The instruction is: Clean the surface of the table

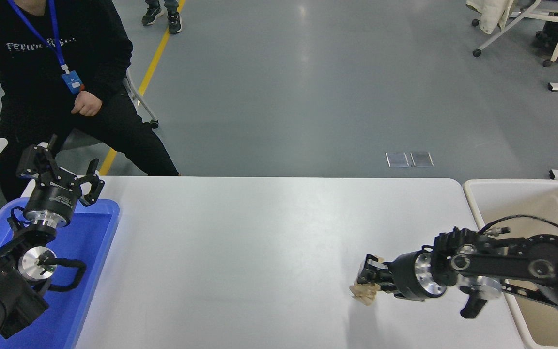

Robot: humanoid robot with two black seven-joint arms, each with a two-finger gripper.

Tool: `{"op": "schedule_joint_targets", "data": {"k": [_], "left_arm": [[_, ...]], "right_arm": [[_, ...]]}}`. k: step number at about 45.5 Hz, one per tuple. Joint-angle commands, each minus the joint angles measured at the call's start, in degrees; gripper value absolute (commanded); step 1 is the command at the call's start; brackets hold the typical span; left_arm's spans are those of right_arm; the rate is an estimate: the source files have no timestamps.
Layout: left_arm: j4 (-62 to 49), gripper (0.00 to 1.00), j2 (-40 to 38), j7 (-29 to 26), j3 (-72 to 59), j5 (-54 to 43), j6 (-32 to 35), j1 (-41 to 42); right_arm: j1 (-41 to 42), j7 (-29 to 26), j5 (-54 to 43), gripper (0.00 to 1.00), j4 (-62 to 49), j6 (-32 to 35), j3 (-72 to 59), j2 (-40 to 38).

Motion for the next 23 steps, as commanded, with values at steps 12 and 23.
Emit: {"op": "schedule_joint_targets", "data": {"k": [12,23], "left_arm": [[-0.1,1.00,0.0,0.0,0.0,0.0,0.0,0.0],[0.0,1.00,0.0,0.0,0.0,0.0,0.1,0.0]], "right_arm": [[17.3,-0.2,-0.2,0.00,2.2,25.7,0.4,-29.1],[17.4,-0.2,-0.7,0.00,1.9,28.3,0.4,-32.3]]}}
